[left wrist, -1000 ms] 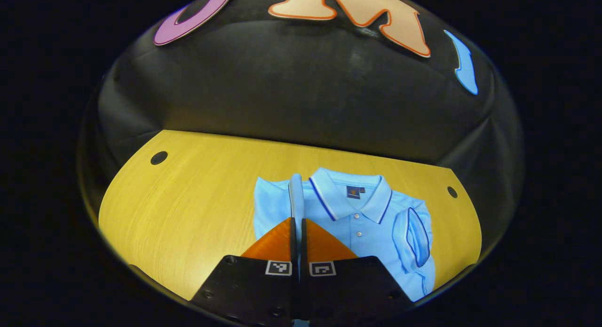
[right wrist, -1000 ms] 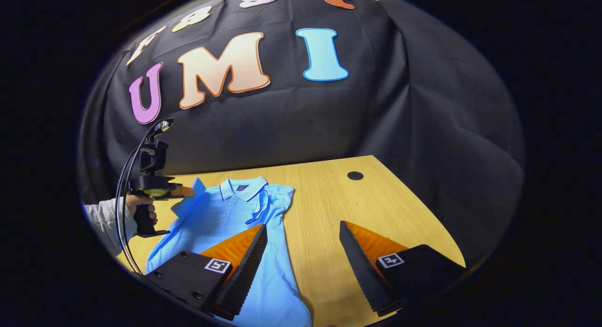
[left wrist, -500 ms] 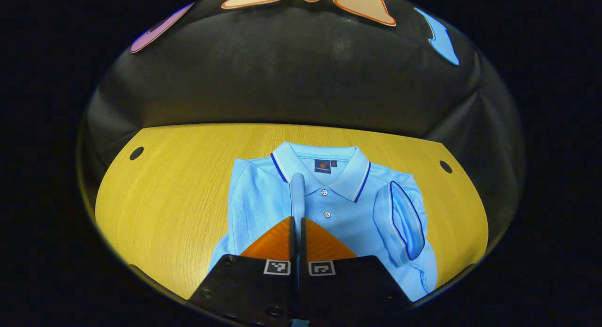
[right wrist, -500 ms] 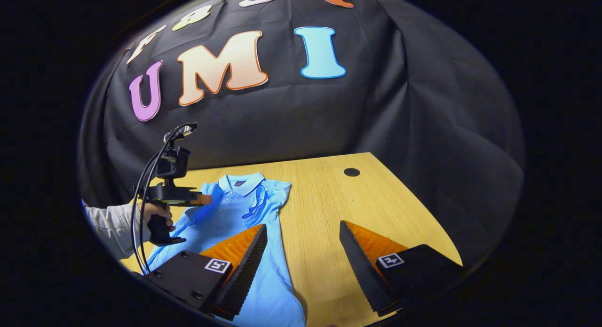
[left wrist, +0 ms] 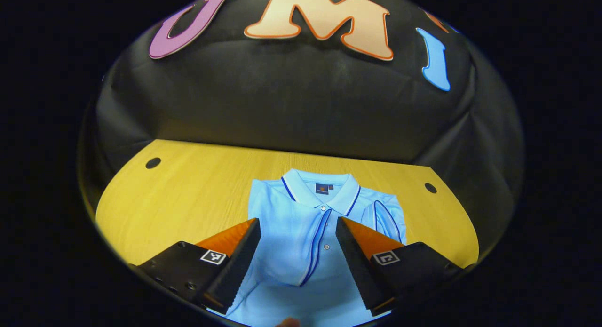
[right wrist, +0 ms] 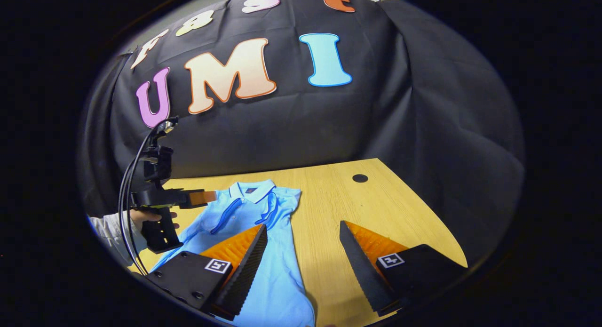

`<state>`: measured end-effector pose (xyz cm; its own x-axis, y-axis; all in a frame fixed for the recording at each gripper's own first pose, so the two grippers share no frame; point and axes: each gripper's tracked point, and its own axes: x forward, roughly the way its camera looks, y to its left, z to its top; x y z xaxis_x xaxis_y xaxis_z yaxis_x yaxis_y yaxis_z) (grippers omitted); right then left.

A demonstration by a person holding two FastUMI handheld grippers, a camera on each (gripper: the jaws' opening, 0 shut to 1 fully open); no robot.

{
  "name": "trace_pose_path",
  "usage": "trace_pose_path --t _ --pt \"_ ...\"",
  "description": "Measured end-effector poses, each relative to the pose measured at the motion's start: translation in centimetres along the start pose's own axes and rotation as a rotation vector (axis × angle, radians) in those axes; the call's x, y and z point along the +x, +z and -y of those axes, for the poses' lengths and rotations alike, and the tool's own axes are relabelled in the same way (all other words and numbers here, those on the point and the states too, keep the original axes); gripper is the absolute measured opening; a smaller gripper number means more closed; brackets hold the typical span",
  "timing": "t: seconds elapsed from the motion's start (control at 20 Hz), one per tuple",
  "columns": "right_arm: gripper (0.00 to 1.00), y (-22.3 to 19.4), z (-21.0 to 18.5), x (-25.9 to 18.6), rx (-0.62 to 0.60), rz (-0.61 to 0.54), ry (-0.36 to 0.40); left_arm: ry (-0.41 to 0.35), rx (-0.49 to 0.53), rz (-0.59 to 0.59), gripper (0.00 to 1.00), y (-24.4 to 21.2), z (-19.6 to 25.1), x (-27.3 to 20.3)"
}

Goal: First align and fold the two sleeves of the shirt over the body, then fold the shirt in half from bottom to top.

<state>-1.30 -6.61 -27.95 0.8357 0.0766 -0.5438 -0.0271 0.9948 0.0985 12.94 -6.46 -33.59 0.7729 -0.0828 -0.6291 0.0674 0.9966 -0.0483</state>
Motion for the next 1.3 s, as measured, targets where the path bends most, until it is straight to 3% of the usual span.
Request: trace_pose_path --t 0.25,0.55,0.85,1.15,1.2,1.3 --pt "0.97 -0.2 -1.6 -1.7 -0.034 0.026 0.048 -0.013 0.066 0.076 0.96 0.9 -0.7 -7.0" --pt "0.97 -1.9 -2.7 -5.0 -0.081 0.027 0.089 -0.011 0.106 0.105 0.96 -1.6 -1.8 -14.3" --pt "0.97 -5.1 -2.5 -8.3 -0.102 -0.011 0.102 0.017 0.100 0.032 0.96 -6.8 -3.8 -20.1" --pt "0.97 -11.6 -1.6 -11.1 -0.132 -0.128 0.105 0.021 0.140 -0.073 0.96 -13.8 -5.7 -24.7" --pt "0.93 -12.6 -1.5 -11.5 -0.129 -0.151 0.105 0.019 0.145 -0.096 0.96 -15.2 -5.9 -25.5" --pt "0.97 -14.5 -1.2 -12.1 -0.137 -0.191 0.106 0.023 0.164 -0.150 0.96 -18.0 -6.4 -26.7"
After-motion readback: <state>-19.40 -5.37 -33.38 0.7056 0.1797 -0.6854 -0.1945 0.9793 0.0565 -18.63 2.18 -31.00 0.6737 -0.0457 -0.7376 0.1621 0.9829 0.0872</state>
